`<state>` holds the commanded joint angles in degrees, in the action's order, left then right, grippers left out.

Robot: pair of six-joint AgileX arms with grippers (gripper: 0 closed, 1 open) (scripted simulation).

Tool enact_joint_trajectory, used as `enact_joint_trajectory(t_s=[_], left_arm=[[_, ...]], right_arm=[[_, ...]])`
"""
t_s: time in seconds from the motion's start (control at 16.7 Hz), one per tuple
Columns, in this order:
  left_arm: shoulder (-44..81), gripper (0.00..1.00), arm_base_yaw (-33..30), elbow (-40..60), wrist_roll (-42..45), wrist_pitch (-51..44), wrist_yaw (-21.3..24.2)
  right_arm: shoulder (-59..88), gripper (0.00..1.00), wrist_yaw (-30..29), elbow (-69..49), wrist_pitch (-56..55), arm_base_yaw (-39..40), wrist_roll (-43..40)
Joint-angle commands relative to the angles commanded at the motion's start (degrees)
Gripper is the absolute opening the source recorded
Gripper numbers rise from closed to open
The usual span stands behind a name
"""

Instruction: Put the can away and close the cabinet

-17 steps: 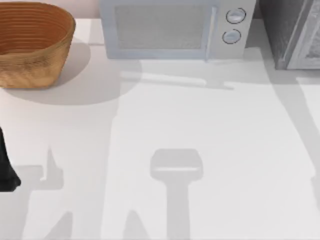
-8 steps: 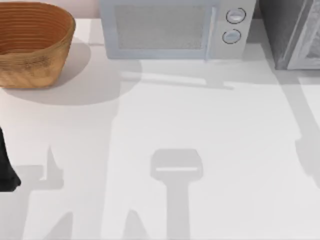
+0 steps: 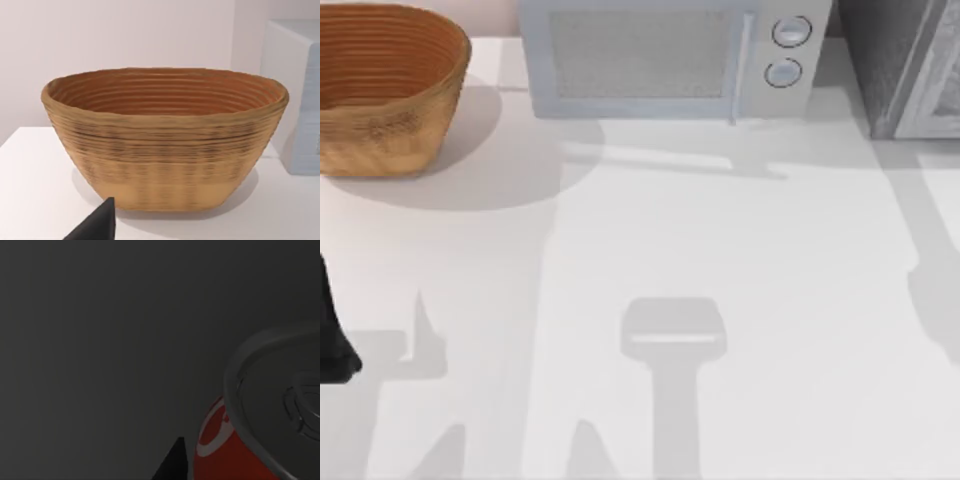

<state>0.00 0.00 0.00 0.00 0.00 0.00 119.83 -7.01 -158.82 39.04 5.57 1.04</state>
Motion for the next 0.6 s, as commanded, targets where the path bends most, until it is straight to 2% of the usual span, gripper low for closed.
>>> enact_joint_trajectory(t_s=[0.6], left_arm=[[0.0,1.0,0.0,0.0,0.0,0.0,0.0]], right_arm=[[0.0,0.83,0.0,0.0,0.0,0.0,0.0]])
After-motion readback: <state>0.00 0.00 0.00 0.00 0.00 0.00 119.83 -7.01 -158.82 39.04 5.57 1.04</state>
